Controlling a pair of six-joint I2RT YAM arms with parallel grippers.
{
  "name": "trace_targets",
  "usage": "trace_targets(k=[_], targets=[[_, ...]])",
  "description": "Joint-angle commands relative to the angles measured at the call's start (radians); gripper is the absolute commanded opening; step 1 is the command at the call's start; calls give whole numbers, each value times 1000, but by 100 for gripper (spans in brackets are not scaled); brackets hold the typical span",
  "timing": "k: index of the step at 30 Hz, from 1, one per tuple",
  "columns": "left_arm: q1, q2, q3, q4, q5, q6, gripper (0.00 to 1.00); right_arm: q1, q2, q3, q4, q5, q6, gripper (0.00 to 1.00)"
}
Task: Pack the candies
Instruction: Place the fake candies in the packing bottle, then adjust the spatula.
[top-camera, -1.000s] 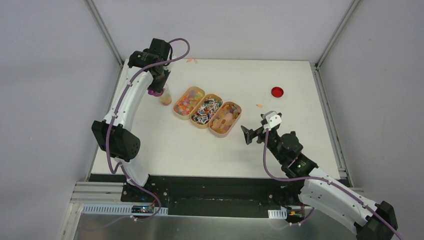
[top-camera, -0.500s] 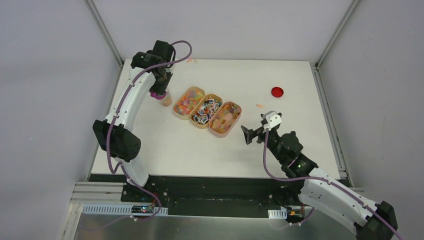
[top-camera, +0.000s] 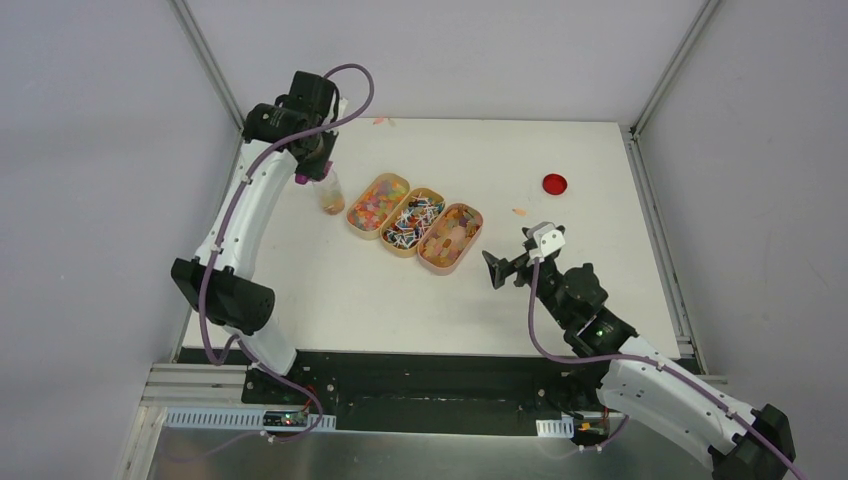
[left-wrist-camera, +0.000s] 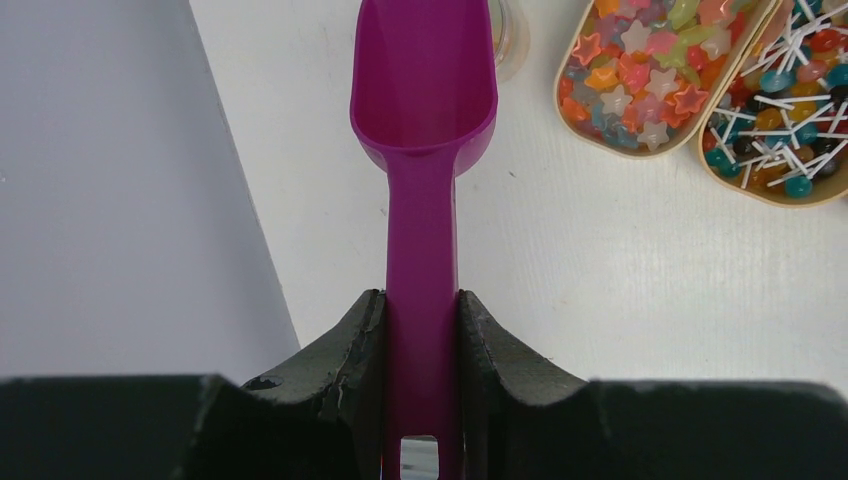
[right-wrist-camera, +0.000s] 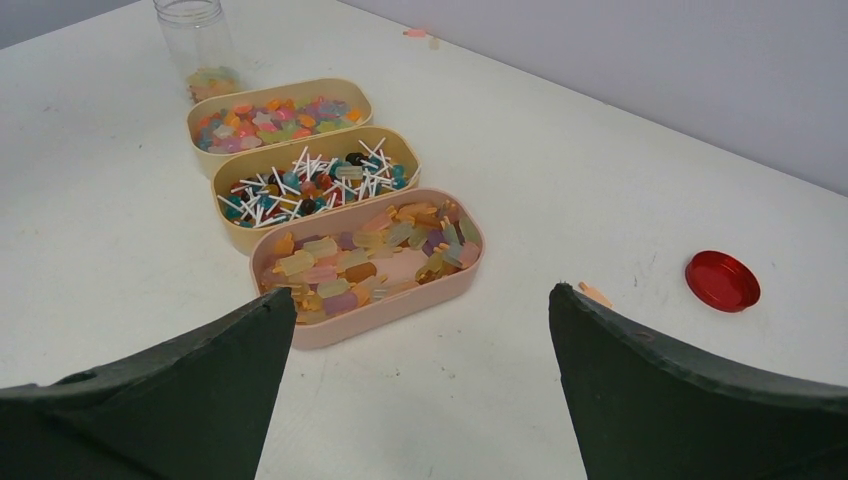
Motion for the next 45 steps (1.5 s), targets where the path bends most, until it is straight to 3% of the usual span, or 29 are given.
trace_targets(k=[1, 6, 9, 15, 20, 26, 29, 40, 45], targets=[[-19, -172, -71, 184, 56, 59, 0, -6, -22, 24, 28, -19, 23, 99], [-37, -417, -382, 540, 354, 235, 0, -6, -27, 26, 37, -43, 50, 100], [-45, -511, -527, 657, 499, 300, 0, -6, -28, 27, 46, -50, 54, 100], [-200, -561, -673, 713, 467, 378, 0, -6, -49, 28, 79, -97, 42, 100], [-325, -600, -791, 772, 505, 410, 0, -6, -55, 3, 228, -289, -71, 96], [-374, -605, -851, 831, 585, 362, 0, -3, 88, 64, 343, -502, -221, 87], [-378, -595, -855, 857, 641, 291, 0, 1, 154, 100, 315, -624, -304, 78], [-379, -595, -832, 872, 831, 168, 0, 58, 359, 273, 242, -581, -576, 78], [-381, -585, -804, 876, 895, 107, 0, 108, 464, 354, 173, -546, -645, 64]])
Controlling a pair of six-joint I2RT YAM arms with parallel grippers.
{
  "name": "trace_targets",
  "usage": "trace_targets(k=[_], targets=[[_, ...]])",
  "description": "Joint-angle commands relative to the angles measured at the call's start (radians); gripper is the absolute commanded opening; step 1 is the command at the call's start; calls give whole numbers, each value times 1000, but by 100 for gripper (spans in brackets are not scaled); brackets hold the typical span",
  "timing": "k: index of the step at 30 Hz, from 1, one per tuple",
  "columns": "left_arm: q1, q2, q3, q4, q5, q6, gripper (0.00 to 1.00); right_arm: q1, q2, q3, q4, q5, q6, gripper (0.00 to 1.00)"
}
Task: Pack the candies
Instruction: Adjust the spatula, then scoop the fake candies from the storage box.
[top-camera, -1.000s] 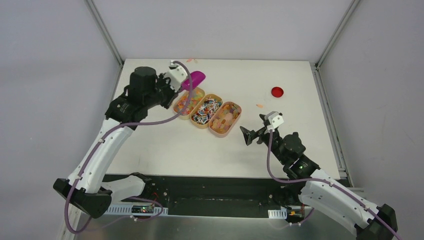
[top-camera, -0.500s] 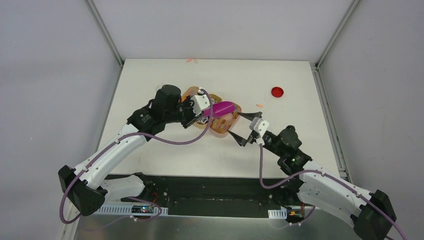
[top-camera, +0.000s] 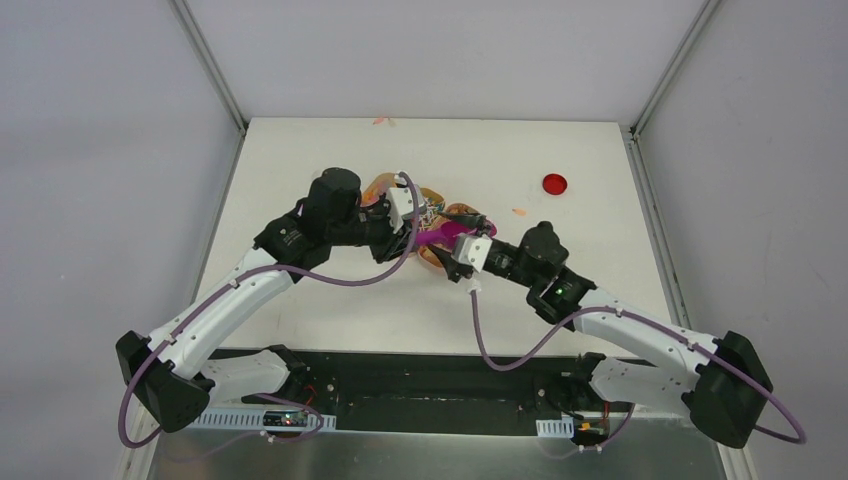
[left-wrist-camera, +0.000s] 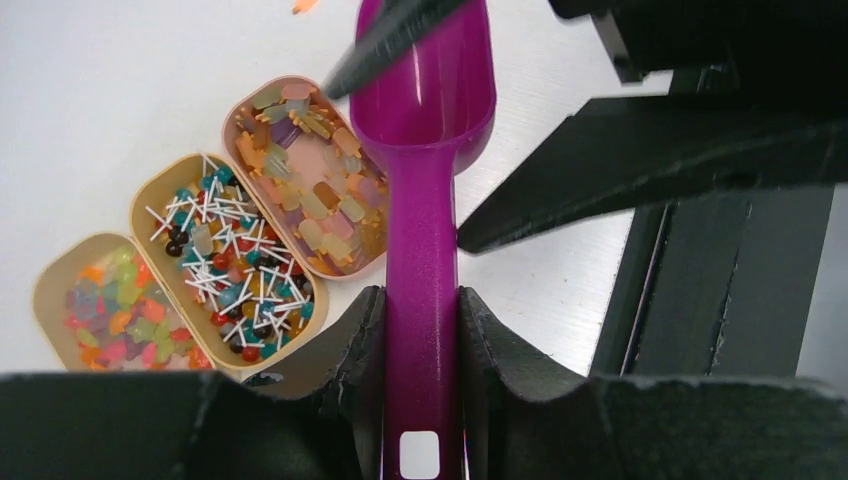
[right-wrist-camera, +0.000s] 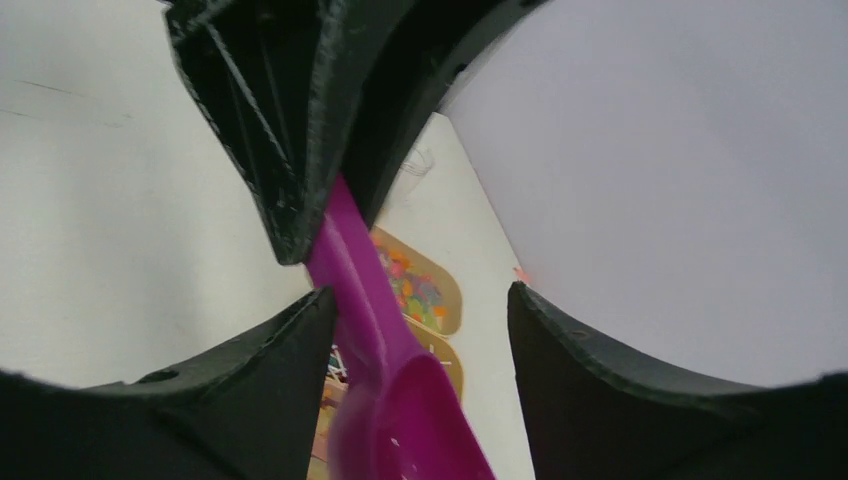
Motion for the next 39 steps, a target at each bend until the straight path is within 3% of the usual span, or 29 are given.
trace_targets(k=[1, 6, 12, 16, 17, 23, 29, 39], targets=[[-11, -21, 54, 74, 104, -76, 0, 50, 73, 81, -45, 31, -106, 60], [-11, -58, 35, 121, 86, -133, 0, 84, 129, 74, -3, 95, -116, 41], [-11, -88, -17, 206, 50, -205, 0, 99, 164, 43, 80, 152, -111, 30], [-11, -83, -34, 208, 31, -204, 0, 99, 170, 17, 132, 183, -89, 29], [-11, -78, -44, 211, 5, -203, 0, 99, 167, 11, 150, 189, -77, 30], [-12, -34, -65, 197, -124, -216, 0, 98, 35, -98, 220, 238, 83, 63], [-34, 39, 15, 98, -247, -197, 0, 98, -180, -275, 230, 353, 240, 99], [-131, 246, 189, -135, -506, -205, 0, 97, -446, -359, 89, 592, 291, 100]])
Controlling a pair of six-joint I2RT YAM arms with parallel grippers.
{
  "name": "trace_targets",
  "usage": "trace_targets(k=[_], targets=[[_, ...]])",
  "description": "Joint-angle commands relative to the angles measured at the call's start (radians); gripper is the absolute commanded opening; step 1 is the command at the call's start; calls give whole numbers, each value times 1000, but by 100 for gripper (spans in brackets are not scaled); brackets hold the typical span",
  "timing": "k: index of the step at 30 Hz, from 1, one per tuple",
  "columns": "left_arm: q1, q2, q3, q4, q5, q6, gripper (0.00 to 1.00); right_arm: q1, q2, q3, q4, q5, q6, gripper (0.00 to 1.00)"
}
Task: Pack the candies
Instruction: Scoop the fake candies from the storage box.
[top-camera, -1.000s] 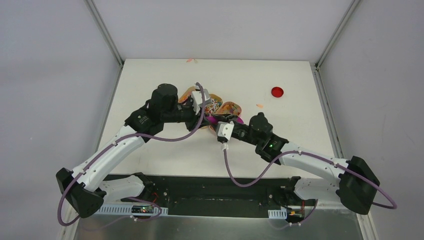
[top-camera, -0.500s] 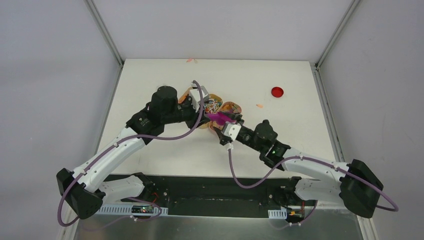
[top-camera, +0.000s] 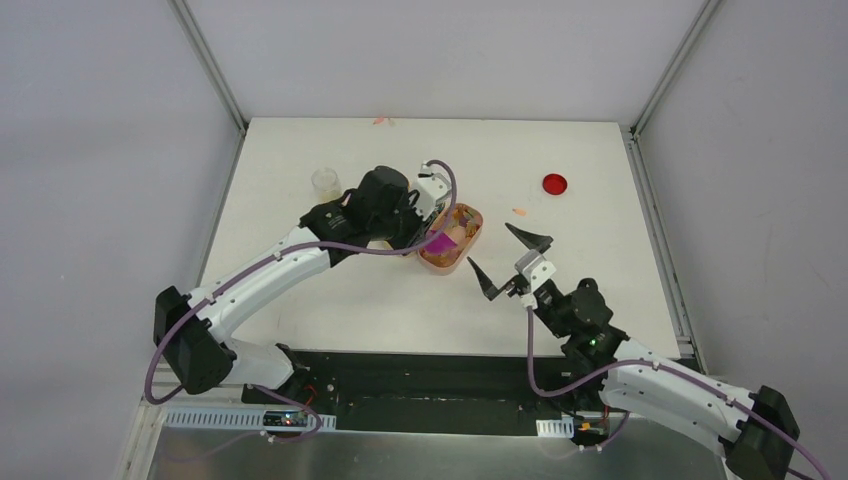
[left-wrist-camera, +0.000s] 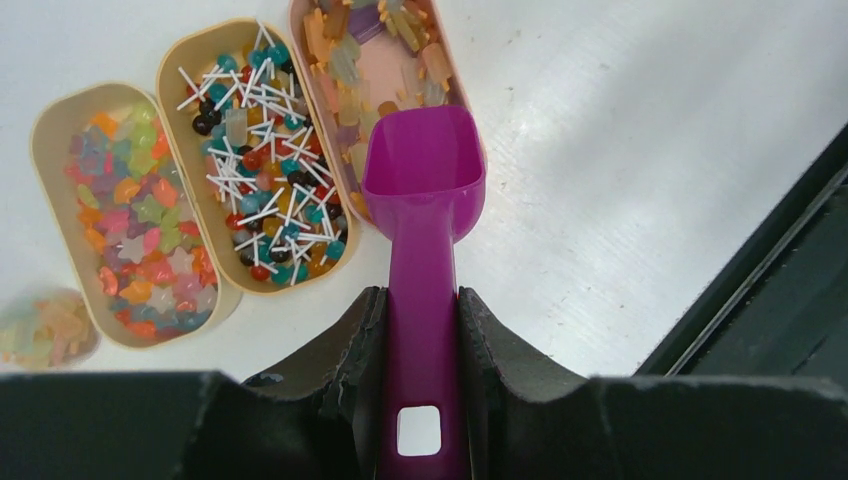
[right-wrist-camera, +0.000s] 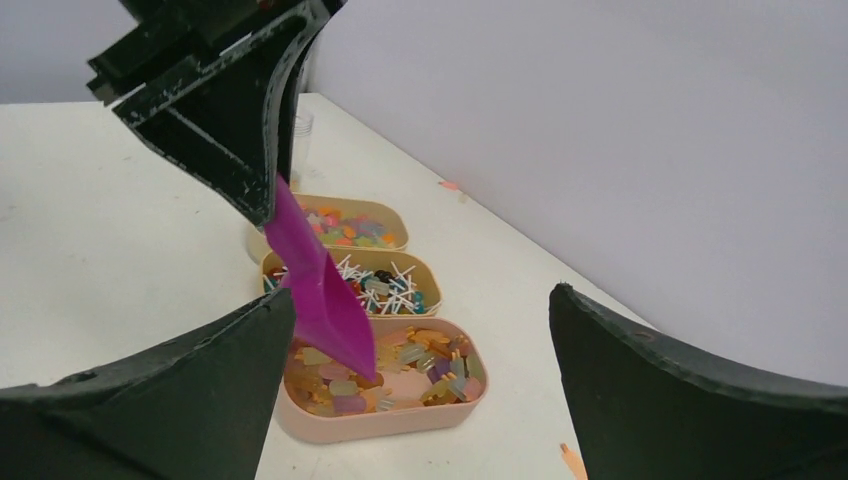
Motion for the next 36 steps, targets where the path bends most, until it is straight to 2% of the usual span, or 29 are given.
trace_targets(k=[1, 10, 17, 21, 28, 36], targets=[[-34, 75, 123, -120, -143, -12, 0, -1, -74, -9, -51, 117, 48, 100], [-67, 232, 284, -274, -212, -25, 0, 0, -129, -17, -83, 223, 58, 100], [-81, 361, 403, -387, -237, -28, 0, 0, -162, -23, -92, 235, 61, 100], [-92, 408, 444, -401, -240, -18, 0, -1, -166, -33, -90, 243, 65, 100], [-92, 459, 422, -344, -280, -10, 0, 0, -159, -30, -81, 248, 71, 100], [-92, 437, 300, -249, -253, -48, 0, 0, -156, -45, -73, 252, 90, 100]])
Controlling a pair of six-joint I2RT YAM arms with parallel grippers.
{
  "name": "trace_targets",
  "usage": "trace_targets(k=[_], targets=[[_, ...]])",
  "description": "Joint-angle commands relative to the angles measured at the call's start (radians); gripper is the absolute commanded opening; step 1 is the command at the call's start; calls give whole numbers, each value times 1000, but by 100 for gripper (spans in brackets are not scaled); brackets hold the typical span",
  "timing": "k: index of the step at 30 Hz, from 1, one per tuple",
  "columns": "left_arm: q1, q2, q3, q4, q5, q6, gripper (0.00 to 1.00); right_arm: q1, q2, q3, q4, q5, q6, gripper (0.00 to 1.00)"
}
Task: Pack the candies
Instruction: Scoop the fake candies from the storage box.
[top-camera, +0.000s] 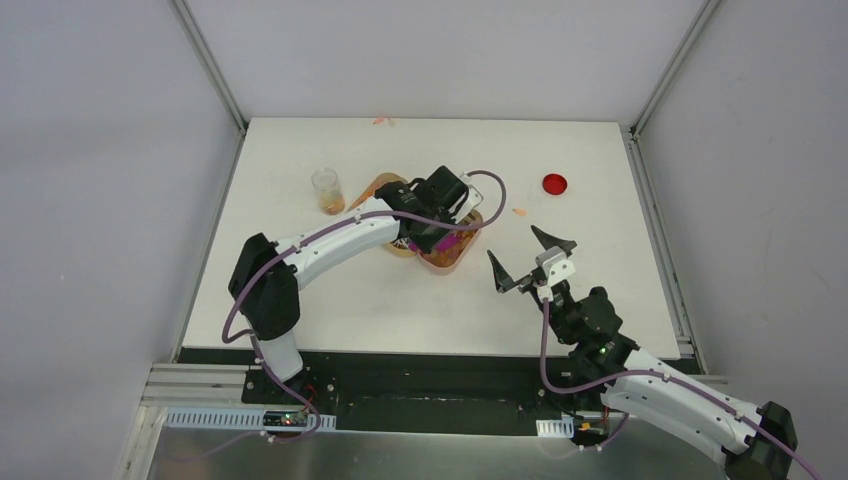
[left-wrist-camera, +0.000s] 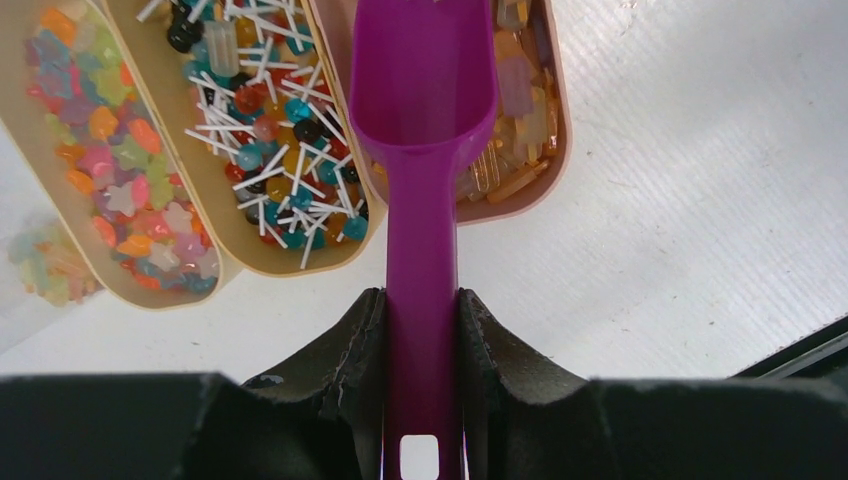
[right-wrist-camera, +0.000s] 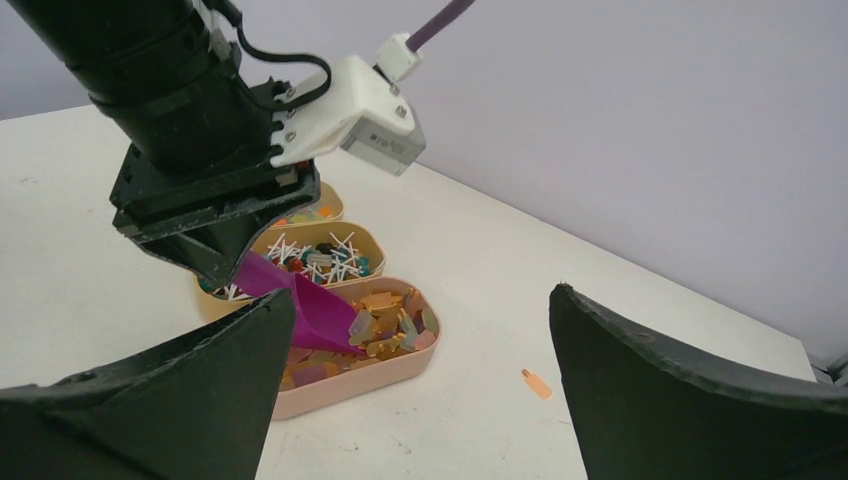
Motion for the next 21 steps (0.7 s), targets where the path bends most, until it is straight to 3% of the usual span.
trace_targets(k=[1, 21], targets=[[-3, -22, -74, 75, 10, -33, 0, 0, -3, -6, 34, 18, 27, 100], [-4, -107, -265, 307, 30, -36, 0, -1, -7, 4, 29, 34, 27, 100]])
